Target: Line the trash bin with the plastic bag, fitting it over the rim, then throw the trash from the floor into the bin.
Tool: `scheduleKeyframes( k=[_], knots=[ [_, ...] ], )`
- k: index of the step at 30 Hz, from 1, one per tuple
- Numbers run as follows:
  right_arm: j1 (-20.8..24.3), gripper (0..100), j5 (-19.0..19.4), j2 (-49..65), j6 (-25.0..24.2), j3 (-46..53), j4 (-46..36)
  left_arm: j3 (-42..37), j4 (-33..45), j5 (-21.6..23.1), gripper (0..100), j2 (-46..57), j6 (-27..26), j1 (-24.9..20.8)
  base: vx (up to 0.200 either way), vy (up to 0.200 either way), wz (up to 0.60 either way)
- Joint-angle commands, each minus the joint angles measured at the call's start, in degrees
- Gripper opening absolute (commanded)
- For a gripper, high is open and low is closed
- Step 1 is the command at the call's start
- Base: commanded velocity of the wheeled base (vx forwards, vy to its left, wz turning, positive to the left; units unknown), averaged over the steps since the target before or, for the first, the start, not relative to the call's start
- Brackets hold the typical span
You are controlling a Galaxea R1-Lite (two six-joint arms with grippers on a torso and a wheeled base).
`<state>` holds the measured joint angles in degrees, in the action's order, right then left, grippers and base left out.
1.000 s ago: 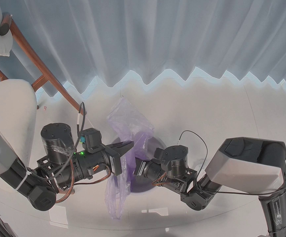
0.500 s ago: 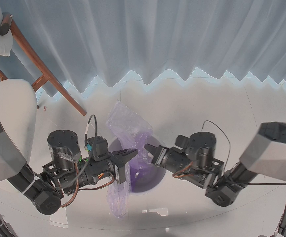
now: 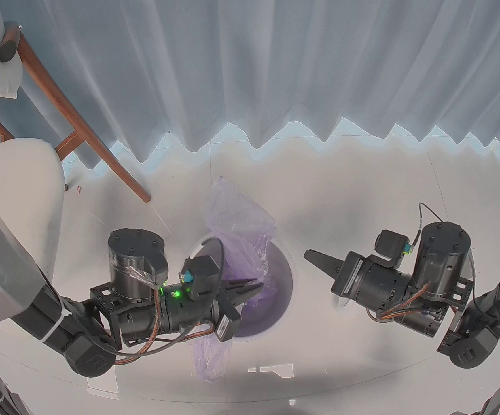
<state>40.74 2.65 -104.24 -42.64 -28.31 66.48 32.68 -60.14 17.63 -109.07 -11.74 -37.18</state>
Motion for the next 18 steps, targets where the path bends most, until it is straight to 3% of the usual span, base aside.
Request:
scheduleKeyframes(
  k=[1, 8, 18],
  knots=[
    [-0.14, 0, 0.17, 6.24, 1.33, 3.17, -0.82, 2.56, 7.4, 0.39, 0, 3.69, -6.98, -0.17, 0.0, 0.0, 0.0],
    [2.85, 0, 0.17, 5.28, 5.11, 5.19, -0.65, 3.7, 17.16, 0.39, 0, 3.78, -16.91, 0.27, 0.0, 0.0, 0.0],
    [3.73, 0, 0.08, -0.96, 5.55, 5.63, 1.46, 2.39, 17.51, 1.53, 0, 3.6, -21.4, -3.69, 0.0, 0.0, 0.0]
  ],
)
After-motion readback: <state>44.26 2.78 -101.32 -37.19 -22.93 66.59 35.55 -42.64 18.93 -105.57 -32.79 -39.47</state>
